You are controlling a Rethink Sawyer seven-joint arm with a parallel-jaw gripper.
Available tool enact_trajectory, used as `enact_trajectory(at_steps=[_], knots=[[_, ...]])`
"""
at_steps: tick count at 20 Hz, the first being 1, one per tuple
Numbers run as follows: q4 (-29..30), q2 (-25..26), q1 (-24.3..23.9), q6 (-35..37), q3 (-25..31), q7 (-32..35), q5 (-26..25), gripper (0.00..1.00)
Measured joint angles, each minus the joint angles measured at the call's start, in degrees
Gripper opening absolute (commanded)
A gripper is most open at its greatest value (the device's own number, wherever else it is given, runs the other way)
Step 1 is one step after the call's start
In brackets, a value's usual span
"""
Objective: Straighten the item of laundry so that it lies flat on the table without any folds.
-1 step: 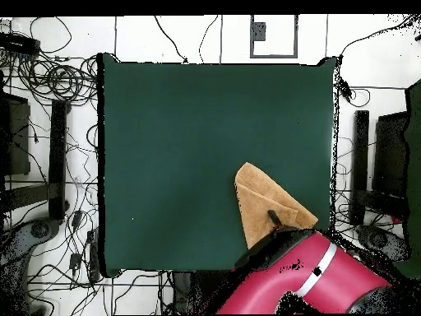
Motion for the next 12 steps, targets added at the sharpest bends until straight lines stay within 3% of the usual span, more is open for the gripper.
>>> enact_trajectory(at_steps=[12], knots=[[0.5,-1.3,1.4,1.4,5.4,2.7,0.7,0.00]])
